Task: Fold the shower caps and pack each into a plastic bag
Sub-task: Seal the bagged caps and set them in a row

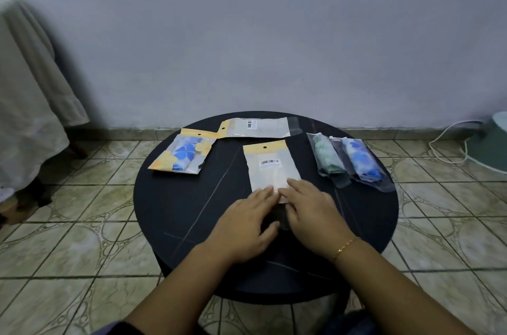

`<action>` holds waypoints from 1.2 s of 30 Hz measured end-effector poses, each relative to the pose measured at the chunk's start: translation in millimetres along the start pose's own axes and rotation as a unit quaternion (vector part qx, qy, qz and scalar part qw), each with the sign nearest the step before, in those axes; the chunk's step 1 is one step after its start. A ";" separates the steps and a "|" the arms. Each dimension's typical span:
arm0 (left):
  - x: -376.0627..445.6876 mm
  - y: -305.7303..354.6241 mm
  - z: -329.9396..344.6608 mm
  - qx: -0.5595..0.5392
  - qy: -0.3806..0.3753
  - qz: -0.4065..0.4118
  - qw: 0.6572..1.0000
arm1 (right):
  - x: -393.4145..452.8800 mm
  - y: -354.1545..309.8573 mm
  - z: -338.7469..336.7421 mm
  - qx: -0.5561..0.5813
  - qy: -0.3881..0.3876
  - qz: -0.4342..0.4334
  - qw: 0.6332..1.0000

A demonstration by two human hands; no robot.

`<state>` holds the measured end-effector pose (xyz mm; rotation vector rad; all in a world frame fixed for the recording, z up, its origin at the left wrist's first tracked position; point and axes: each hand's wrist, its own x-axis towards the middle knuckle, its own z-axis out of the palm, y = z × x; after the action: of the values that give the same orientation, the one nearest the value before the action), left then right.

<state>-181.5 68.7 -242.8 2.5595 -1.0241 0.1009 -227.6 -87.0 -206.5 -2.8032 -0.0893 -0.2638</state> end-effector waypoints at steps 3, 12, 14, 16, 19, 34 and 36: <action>-2.0 8.9 9.0 0.048 -0.007 -0.009 0.999 | -5.7 8.3 1.5 0.107 -0.029 -0.005 0.994; -14.0 26.0 13.8 0.039 0.087 0.006 0.995 | -0.4 22.3 11.4 -0.051 -0.001 -0.031 0.998; -13.0 25.0 14.0 0.035 0.109 0.024 0.993 | 5.4 19.2 18.8 -0.063 0.051 -0.068 0.994; -12.0 23.6 16.4 0.040 0.114 0.032 0.992 | 9.5 15.5 24.7 -0.083 0.092 -0.065 0.990; -12.7 21.6 20.8 0.051 0.121 0.037 0.991 | 14.9 10.6 29.3 -0.113 0.129 -0.039 0.984; -20.9 8.0 -17.3 -0.120 0.085 -0.035 0.989 | 5.3 27.8 1.4 0.144 0.050 -0.039 0.988; -21.4 -2.7 -26.4 -0.118 0.091 -0.050 0.988 | -1.3 43.8 -4.7 0.187 0.090 -0.030 0.978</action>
<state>-193.4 94.3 -223.6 2.3330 -0.7887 0.1712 -225.7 -130.0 -215.9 -2.3936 -0.1620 -0.4629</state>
